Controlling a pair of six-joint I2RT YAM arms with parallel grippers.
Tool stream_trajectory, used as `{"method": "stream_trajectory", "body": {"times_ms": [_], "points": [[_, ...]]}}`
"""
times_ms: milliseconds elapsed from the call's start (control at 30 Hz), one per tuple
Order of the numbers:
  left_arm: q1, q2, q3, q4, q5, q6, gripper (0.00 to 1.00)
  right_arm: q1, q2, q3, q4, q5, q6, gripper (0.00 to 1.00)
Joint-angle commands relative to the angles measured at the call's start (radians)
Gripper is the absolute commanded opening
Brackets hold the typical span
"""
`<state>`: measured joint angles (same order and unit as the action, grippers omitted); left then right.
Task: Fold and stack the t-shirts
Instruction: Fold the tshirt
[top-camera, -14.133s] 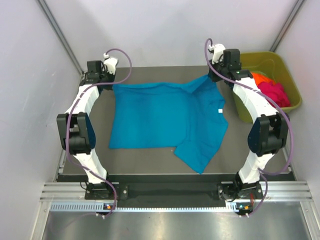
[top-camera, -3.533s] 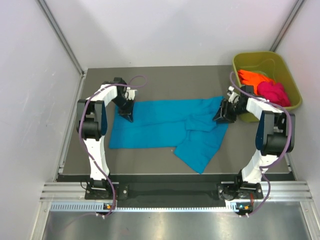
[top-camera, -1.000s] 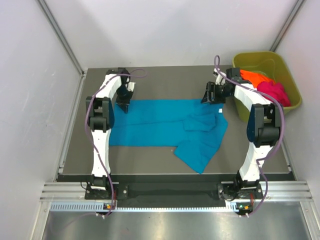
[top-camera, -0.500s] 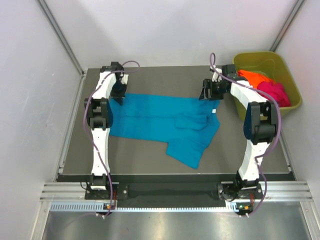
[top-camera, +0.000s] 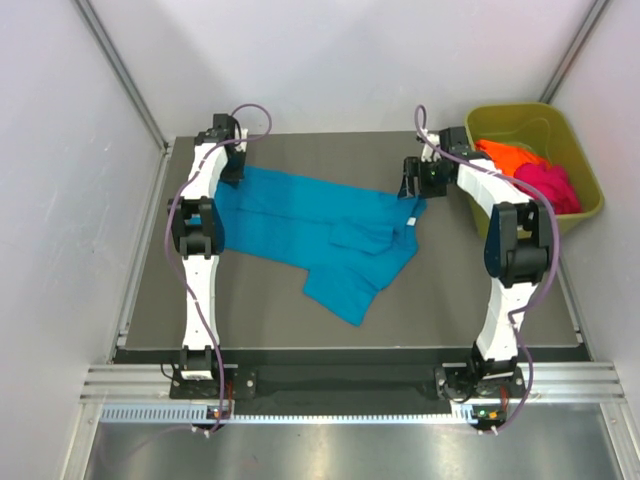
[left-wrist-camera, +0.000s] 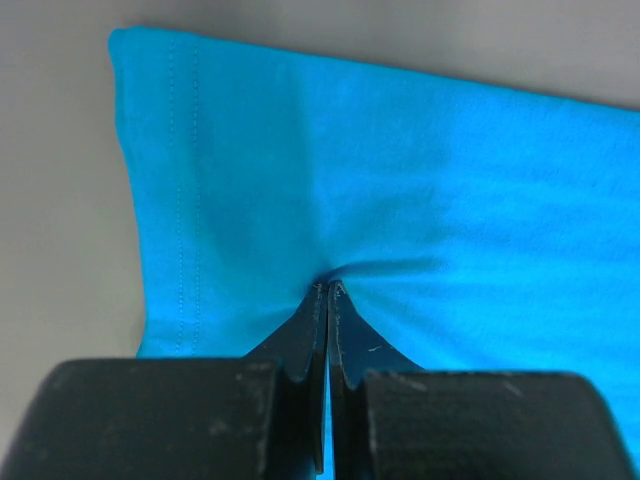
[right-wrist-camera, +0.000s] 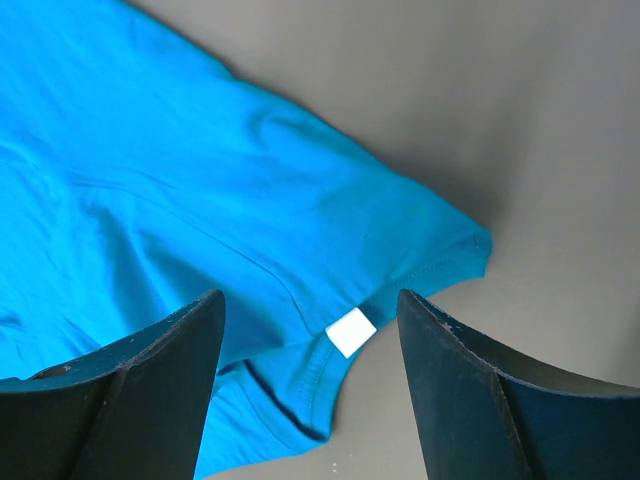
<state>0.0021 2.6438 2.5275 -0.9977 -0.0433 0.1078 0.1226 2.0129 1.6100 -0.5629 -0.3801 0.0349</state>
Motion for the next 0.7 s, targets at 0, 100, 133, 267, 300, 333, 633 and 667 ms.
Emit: {"method": "stream_trajectory", "body": {"times_ms": [0,100,133,267,300,333,633,667], "points": [[0.021,0.073,-0.055,0.111,-0.02,0.023,0.0,0.031,0.026,-0.007,0.012,0.003,-0.009,0.7],[0.015,0.051,-0.087,0.11,-0.02,0.024,0.0,0.035,0.058,-0.018,0.009,0.0,0.019,0.7],[0.015,0.047,-0.091,0.108,-0.017,0.023,0.0,0.035,0.066,-0.019,0.012,0.004,0.029,0.7],[0.009,0.024,-0.116,0.102,-0.012,0.023,0.0,0.035,0.112,-0.007,0.011,0.03,0.043,0.68],[0.007,0.015,-0.122,0.099,-0.012,0.023,0.0,0.037,0.118,0.004,0.009,0.04,0.046,0.68],[0.006,0.01,-0.128,0.096,-0.01,0.023,0.0,0.035,0.124,0.01,0.011,0.044,0.049,0.68],[0.001,-0.054,-0.199,0.084,0.003,0.02,0.0,0.035,0.217,0.111,0.011,0.127,0.051,0.06],[0.002,-0.062,-0.205,0.082,0.002,0.02,0.0,0.035,0.224,0.135,0.006,0.138,0.053,0.0]]}}
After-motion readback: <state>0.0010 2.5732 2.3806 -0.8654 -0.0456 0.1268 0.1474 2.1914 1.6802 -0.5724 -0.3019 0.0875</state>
